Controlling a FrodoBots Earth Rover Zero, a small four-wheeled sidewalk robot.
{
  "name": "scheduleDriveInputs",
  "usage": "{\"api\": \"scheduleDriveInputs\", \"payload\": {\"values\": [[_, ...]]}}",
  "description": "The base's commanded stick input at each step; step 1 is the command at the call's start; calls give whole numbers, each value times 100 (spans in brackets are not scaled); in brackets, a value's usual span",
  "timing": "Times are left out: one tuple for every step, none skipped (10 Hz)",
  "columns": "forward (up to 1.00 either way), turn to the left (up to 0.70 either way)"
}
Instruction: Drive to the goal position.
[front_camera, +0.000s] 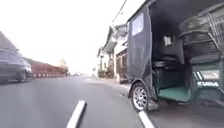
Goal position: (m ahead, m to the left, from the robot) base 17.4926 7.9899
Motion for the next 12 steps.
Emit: {"api": "scheduleDriveInputs", "payload": {"values": [[85,34],[85,34],[85,5],[85,0],[85,0],[85,0],[85,0],[85,14],[85,34],[85,19],[85,0],[85,0]]}}
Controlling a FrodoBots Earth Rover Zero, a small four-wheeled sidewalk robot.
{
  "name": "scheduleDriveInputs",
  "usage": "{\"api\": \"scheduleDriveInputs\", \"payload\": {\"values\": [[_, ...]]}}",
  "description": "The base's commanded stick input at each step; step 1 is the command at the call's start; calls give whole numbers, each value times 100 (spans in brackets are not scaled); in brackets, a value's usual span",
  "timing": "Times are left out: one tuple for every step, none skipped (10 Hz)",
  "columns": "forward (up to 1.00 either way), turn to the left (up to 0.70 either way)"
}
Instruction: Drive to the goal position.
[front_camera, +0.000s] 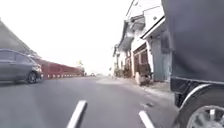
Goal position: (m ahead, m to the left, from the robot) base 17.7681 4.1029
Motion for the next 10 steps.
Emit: {"api": "scheduleDriveInputs", "payload": {"values": [[85,0],[85,0],[85,0],[85,0],[85,0],[85,0],[85,0],[85,0],[85,0],[85,0]]}}
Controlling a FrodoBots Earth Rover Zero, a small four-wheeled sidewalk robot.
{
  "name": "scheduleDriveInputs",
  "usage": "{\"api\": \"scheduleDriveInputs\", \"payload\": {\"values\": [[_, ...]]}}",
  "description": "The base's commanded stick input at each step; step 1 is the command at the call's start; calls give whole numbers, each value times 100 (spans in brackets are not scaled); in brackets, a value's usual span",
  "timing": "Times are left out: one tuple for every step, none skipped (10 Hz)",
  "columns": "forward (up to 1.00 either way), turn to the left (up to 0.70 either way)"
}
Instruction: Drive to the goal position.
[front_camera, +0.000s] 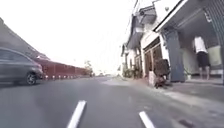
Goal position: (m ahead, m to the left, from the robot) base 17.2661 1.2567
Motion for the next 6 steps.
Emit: {"api": "scheduleDriveInputs", "payload": {"values": [[85,0],[85,0],[85,0],[85,0],[85,0],[85,0]]}}
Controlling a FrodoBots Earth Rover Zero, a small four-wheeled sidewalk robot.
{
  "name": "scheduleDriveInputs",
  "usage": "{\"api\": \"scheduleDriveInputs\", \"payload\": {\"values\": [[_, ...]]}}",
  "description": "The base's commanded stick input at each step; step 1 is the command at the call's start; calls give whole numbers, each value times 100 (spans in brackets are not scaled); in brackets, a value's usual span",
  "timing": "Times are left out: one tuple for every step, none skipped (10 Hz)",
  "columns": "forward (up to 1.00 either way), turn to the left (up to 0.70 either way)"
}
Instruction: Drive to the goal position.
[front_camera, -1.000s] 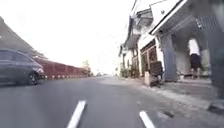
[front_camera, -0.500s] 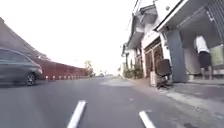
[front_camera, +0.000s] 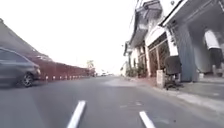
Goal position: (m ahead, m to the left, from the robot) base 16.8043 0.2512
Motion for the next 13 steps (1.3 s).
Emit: {"api": "scheduleDriveInputs", "payload": {"values": [[85,0],[85,0],[85,0],[85,0],[85,0],[85,0],[85,0],[85,0],[85,0],[85,-15],[85,-34],[85,-34],[85,-34]]}}
